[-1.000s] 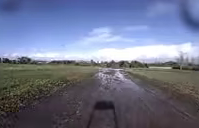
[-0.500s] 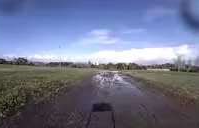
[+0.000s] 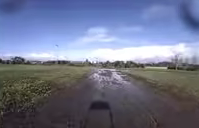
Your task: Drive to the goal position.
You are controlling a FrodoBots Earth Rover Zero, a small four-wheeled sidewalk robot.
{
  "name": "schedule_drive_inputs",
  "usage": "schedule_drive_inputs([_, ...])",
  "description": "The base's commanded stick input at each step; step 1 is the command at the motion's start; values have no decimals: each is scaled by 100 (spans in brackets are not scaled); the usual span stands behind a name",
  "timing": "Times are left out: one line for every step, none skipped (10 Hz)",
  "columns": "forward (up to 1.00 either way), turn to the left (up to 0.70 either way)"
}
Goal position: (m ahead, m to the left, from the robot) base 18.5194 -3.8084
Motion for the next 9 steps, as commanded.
schedule_drive_inputs([70, -1])
schedule_drive_inputs([70, 0])
schedule_drive_inputs([70, 0])
schedule_drive_inputs([70, 0])
schedule_drive_inputs([70, 0])
schedule_drive_inputs([70, 0])
schedule_drive_inputs([70, 0])
schedule_drive_inputs([70, 0])
schedule_drive_inputs([70, 0])
